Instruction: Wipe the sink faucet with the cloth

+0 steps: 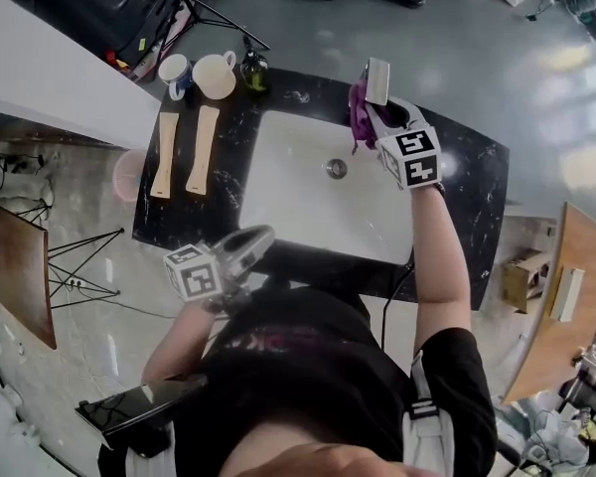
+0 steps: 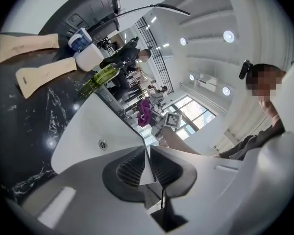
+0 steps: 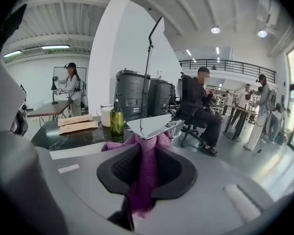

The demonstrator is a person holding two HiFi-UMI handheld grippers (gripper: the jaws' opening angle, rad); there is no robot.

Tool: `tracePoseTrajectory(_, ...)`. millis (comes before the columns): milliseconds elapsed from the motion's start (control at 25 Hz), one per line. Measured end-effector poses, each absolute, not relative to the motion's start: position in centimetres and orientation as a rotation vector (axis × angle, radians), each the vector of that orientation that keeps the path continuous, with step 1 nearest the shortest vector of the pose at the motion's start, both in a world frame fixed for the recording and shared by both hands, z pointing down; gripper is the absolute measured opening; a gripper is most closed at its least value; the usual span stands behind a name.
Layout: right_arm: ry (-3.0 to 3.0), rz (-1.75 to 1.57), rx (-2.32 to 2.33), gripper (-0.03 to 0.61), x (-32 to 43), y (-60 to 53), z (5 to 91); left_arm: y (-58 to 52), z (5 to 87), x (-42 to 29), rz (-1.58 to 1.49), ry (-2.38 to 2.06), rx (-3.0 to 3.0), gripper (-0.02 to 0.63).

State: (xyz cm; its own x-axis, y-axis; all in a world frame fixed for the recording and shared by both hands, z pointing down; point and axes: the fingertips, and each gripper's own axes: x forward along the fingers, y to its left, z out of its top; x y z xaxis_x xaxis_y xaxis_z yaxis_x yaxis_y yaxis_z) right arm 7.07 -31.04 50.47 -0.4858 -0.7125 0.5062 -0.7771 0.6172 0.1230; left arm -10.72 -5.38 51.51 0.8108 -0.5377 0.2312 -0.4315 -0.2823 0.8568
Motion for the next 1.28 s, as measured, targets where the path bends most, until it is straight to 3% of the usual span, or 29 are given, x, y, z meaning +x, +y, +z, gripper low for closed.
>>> tracePoseTrajectory(360, -2.402, 0.283, 1.014, 0.080, 5.6, -23.4, 50.2, -5.4, 51.1, -10.5, -0.118, -0.681, 1.942, 0.031)
tracePoseTrajectory(640, -2.602, 1.397, 1.632, 0.080, 14.8, -31.7, 50.0, -5.2, 51.7, -10.1, -0.104, -0.722, 1.916, 0.031)
tracePoseTrajectory(800, -2.583, 1.767, 1.536, 0.080, 13.5, -36.6, 52.6, -4.9, 52.3, -9.5, -0.101, -0.763, 1.882, 0.031)
tracePoseTrajectory(1280, -2.153, 1.798, 1.574, 0.078, 12.9, -37.6, 61.9, -5.3, 52.8, -9.2, -0.136, -0.819, 1.854, 0.031)
